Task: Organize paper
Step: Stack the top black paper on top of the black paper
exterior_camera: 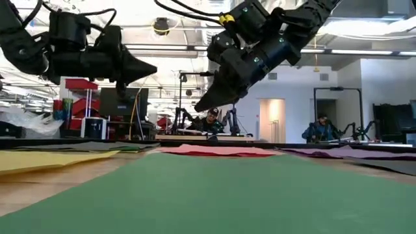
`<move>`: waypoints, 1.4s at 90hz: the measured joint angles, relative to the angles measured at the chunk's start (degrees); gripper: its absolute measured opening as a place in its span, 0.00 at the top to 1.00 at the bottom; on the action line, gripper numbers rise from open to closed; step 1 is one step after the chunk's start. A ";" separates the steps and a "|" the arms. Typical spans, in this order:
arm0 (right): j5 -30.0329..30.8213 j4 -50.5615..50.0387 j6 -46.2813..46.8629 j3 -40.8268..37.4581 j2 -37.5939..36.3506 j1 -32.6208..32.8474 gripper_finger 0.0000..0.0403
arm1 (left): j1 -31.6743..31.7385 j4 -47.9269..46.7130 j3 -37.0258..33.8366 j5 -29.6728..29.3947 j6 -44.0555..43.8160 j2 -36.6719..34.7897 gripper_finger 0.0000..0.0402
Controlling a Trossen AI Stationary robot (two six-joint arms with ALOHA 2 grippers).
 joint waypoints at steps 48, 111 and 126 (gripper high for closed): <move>8.77 -6.28 -5.23 6.02 2.02 0.17 0.85 | 0.00 10.10 -7.28 -8.85 -3.11 -0.69 1.00; 12.19 -19.31 -14.75 40.54 28.50 5.78 0.85 | -1.19 8.67 -6.89 -4.73 0.93 -4.28 1.00; 13.36 -18.97 -19.41 44.57 33.04 4.63 0.85 | -1.05 9.55 -6.90 -7.23 0.59 -4.57 1.00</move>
